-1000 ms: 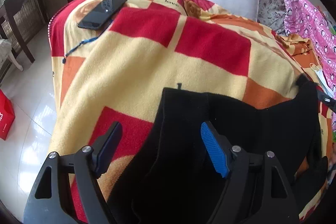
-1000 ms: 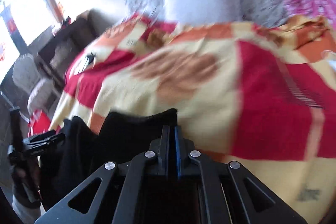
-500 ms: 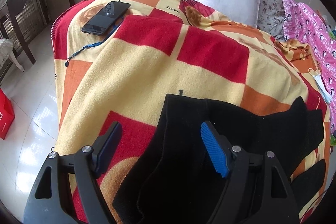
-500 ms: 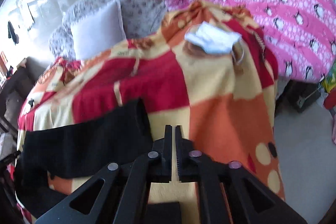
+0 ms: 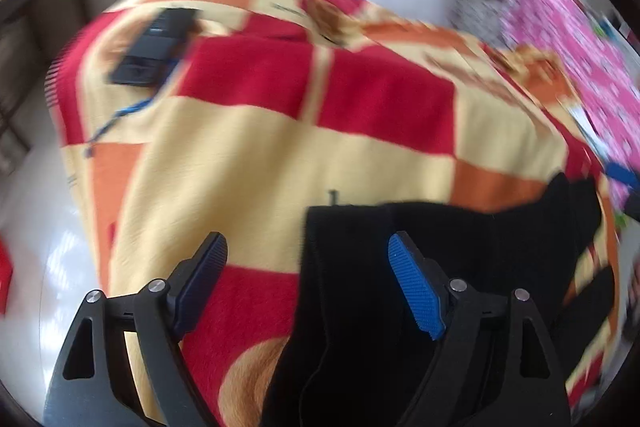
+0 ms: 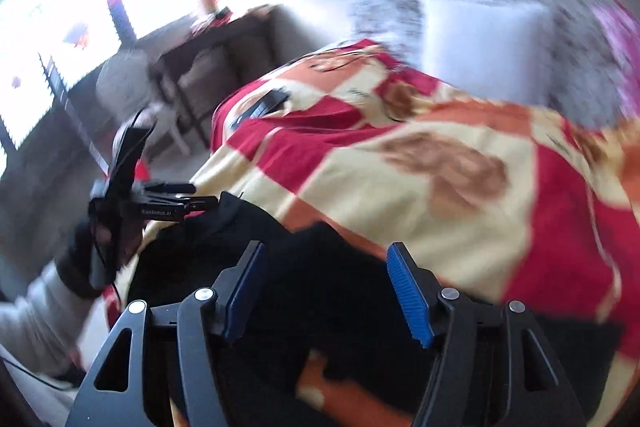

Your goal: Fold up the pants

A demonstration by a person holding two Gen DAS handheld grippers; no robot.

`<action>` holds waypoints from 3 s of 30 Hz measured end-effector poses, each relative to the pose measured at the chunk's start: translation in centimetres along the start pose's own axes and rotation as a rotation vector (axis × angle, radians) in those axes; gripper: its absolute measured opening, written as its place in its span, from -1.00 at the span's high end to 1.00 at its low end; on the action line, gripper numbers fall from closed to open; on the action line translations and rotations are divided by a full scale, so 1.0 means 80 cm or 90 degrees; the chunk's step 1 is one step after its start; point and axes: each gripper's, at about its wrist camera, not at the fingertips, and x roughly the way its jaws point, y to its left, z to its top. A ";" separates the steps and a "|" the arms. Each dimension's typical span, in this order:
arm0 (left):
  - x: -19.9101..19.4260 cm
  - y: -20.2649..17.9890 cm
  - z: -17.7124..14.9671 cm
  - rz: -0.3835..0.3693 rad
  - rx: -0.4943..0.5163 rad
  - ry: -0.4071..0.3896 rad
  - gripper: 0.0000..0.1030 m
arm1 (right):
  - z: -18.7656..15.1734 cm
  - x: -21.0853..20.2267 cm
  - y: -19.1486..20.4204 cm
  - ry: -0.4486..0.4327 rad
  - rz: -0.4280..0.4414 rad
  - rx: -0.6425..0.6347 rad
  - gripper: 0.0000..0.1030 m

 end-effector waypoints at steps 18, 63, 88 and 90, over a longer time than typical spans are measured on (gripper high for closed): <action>0.040 -0.040 0.022 -0.113 0.166 0.057 0.59 | -0.001 0.082 -0.036 0.111 0.110 0.003 0.60; -0.058 -0.039 0.084 -0.091 0.122 -0.120 0.80 | 0.037 0.014 -0.025 -0.004 0.014 -0.039 0.92; -0.144 0.047 -0.149 -0.004 0.002 -0.089 0.01 | -0.177 0.001 0.105 0.069 0.170 0.065 0.34; -0.157 0.042 -0.147 0.012 0.006 -0.109 -0.01 | -0.176 -0.038 0.094 0.024 0.139 0.076 -0.06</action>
